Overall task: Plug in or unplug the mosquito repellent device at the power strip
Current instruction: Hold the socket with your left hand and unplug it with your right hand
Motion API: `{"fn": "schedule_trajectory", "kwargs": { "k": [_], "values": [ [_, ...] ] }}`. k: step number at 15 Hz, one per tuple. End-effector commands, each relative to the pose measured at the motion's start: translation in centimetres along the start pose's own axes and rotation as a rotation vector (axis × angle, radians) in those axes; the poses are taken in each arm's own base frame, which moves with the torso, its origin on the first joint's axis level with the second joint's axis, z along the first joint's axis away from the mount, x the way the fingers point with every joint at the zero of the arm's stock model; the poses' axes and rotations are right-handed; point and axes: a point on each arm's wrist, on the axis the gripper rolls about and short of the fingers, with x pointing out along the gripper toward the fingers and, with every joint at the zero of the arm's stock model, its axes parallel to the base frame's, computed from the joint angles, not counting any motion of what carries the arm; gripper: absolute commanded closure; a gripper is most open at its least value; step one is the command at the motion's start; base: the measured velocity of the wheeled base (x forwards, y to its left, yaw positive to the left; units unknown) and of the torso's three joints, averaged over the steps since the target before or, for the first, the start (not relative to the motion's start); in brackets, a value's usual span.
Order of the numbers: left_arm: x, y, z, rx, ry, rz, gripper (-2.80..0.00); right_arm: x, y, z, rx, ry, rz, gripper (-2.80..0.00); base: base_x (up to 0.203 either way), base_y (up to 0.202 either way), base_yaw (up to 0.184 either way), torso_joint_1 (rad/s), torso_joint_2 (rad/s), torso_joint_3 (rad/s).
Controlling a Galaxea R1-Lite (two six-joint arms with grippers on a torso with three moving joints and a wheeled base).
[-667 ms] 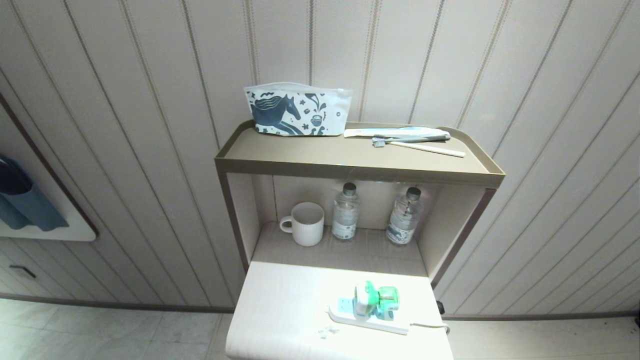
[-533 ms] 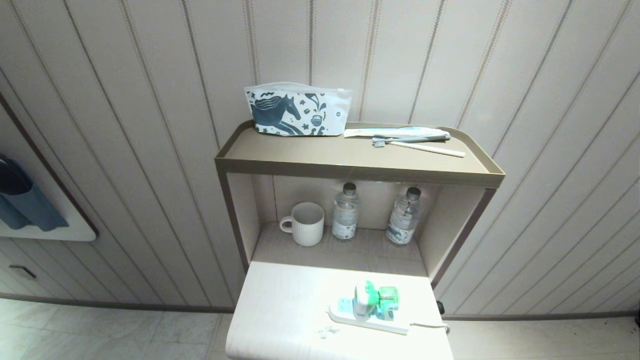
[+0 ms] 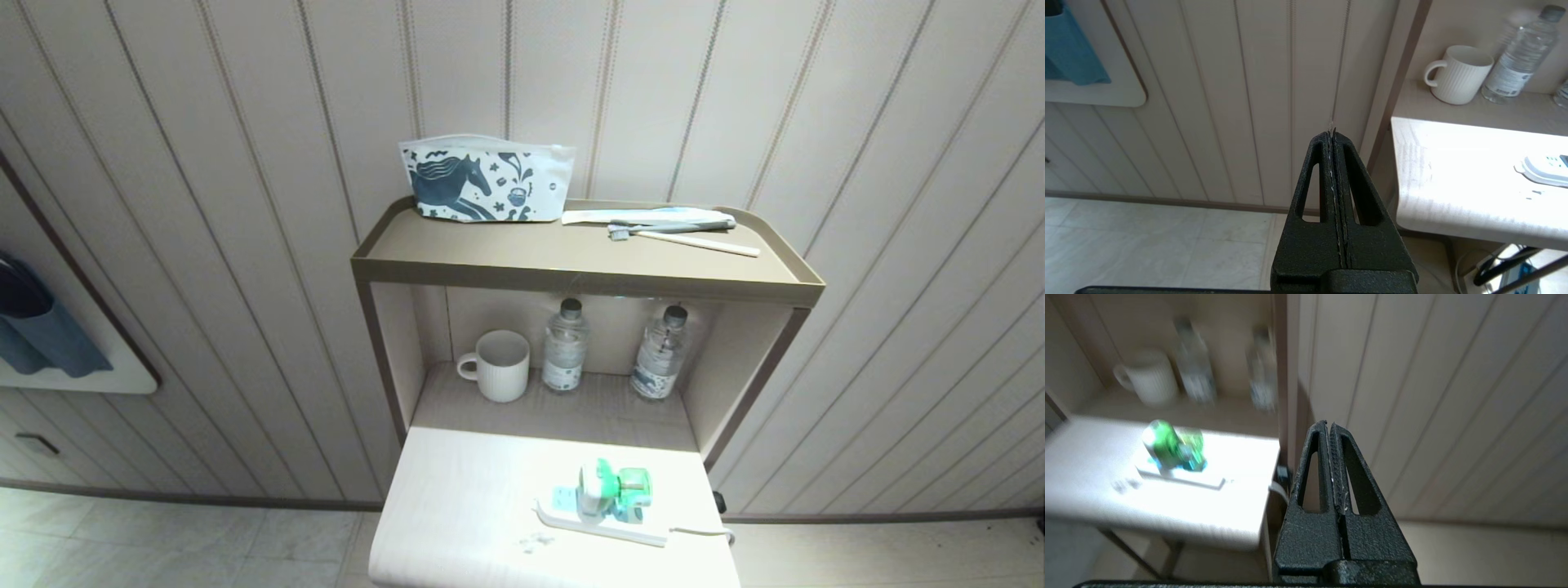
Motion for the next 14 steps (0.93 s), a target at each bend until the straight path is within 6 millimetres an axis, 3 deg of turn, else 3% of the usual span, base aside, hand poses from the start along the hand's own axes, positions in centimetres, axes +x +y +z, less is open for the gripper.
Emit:
{"fn": "schedule_trajectory", "kwargs": {
  "k": [1, 3, 5, 8, 11, 14],
  "values": [
    [0.0, 0.0, 0.0, 0.0, 0.001, 0.0, 0.0, 0.7, -0.2, 7.4, 0.005, -0.03, 0.035, 0.0, 0.0, 0.0, 0.0, 0.0, 0.0, 0.0],
    [0.0, 0.0, 0.0, 0.0, 0.001, 0.0, 0.0, 4.0, -0.4, 12.4, 0.018, 0.019, 0.065, 0.0, 0.0, 0.0, 0.0, 0.0, 0.0, 0.0],
    [0.0, 0.0, 0.0, 0.0, 0.001, 0.0, 0.0, 8.3, -0.3, 16.1, 0.039, 0.07, 0.091, 0.0, 0.0, 0.0, 0.0, 0.0, 0.0, 0.0],
    [0.0, 0.0, 0.0, 0.0, 0.001, 0.0, 0.0, 13.8, 1.0, 19.0, 0.031, 0.186, 0.291, 0.0, 0.0, 0.0, 0.0, 0.0, 0.0, 0.0],
    [0.0, 0.0, 0.0, 0.001, 0.001, 0.0, 0.0, 18.1, 3.7, 18.4, -0.063, 0.372, 0.479, 0.0, 0.0, 0.0, 0.0, 0.0, 0.0, 0.0],
    [0.0, 0.0, 0.0, 0.001, 0.001, 0.0, 0.0, 22.0, 5.8, 15.2, -0.287, 0.58, 0.575, 0.0, 0.0, 0.0, 0.0, 0.0, 0.0, 0.0]
  ]
}}
